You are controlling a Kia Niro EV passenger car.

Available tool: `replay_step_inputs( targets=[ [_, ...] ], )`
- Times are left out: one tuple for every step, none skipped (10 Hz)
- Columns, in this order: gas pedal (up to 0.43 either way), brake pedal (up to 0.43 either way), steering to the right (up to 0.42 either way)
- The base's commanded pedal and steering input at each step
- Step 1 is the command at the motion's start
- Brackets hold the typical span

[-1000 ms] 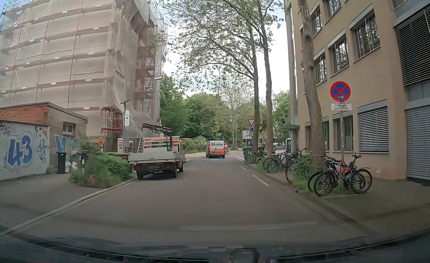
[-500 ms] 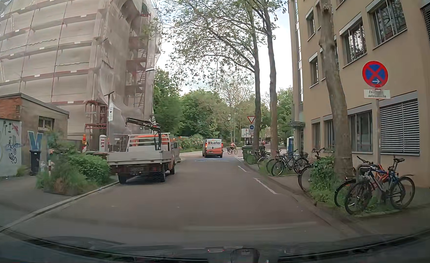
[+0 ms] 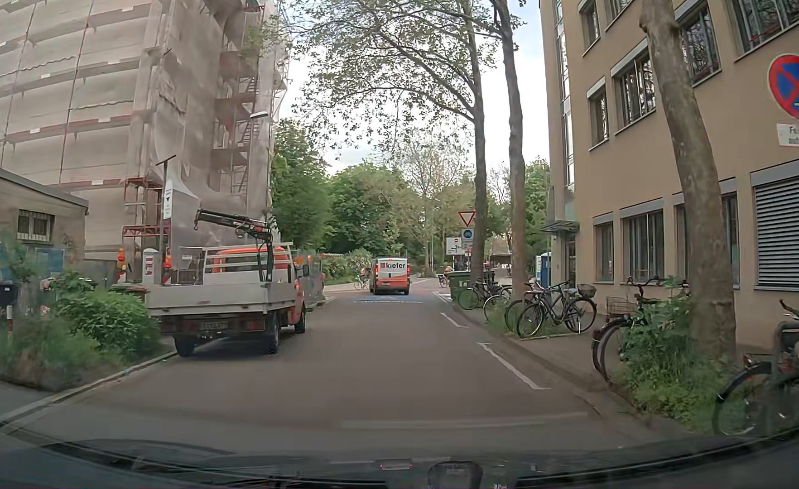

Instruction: Follow the waypoints while adhering to traffic rules and regulations

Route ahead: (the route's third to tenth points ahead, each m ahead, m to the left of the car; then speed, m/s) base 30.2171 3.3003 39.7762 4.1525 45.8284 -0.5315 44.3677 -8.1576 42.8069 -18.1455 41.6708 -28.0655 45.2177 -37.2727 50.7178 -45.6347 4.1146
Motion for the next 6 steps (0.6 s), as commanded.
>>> replay_step_inputs(
  targets=[
    [0.008,0.000,0.005],
    [0.008,0.000,0.005],
    [0.008,0.000,0.005],
    [0.008,0.000,0.005],
    [0.008,0.000,0.004],
    [0.008,0.000,0.003]
  ],
)
